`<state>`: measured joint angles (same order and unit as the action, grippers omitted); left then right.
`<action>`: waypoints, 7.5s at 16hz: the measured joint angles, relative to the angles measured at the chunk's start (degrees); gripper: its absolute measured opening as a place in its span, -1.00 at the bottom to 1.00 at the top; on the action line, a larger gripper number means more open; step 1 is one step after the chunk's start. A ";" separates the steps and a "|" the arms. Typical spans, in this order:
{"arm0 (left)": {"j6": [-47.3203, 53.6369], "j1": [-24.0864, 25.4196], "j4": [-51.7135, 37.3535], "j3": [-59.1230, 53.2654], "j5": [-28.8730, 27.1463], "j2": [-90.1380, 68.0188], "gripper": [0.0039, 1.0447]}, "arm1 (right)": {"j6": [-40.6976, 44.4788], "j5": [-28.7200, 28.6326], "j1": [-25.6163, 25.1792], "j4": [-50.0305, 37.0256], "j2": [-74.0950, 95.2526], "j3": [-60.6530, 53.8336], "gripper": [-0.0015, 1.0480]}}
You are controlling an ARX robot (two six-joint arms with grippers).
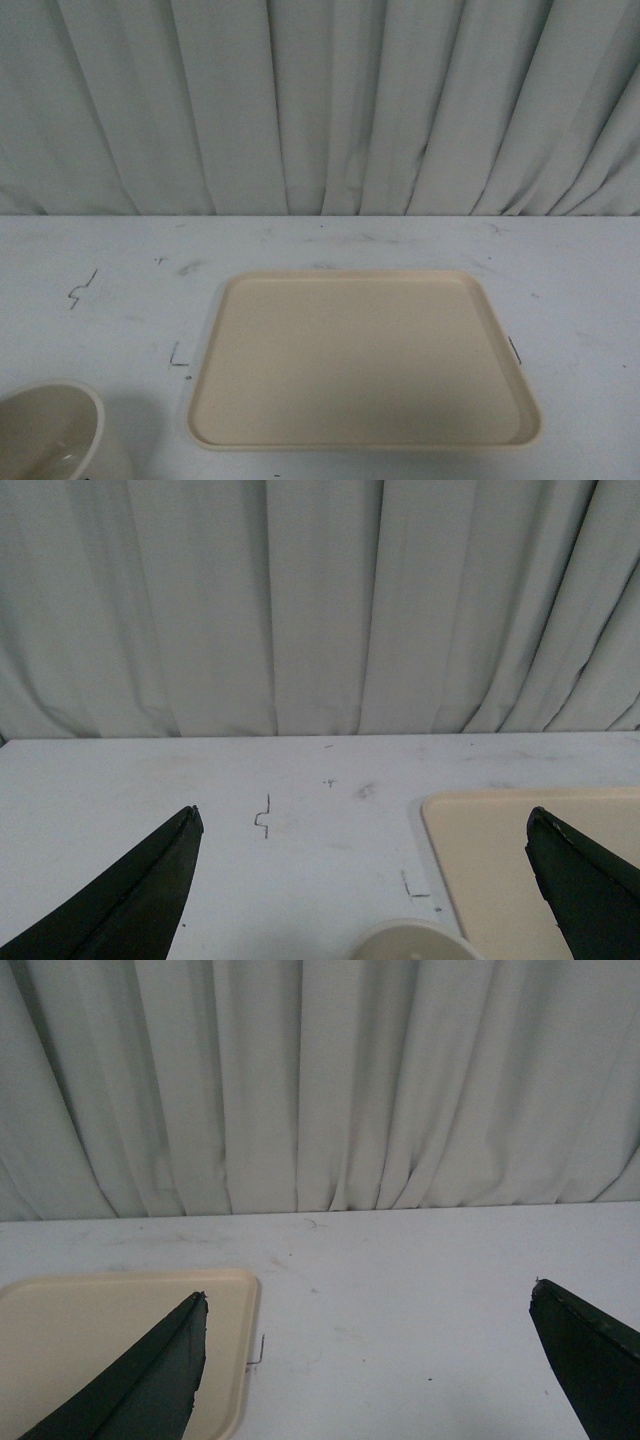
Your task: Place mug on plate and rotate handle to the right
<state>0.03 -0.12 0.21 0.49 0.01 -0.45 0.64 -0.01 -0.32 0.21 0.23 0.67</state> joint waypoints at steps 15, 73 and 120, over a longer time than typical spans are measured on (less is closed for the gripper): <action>0.00 0.00 0.00 0.00 0.00 0.00 0.88 | 0.00 0.02 0.00 0.00 0.00 0.00 0.87; -7.26 -32.35 22.47 79.89 -1.49 -119.73 -0.95 | -0.07 -0.02 0.00 0.00 0.00 0.00 0.87; -0.83 -0.04 -17.94 -0.02 -0.02 -17.25 -0.97 | -0.07 0.02 0.00 0.02 0.00 0.00 0.87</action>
<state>-0.80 -0.16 -17.74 0.47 -0.01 -17.69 0.58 0.01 -0.32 0.23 0.23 0.67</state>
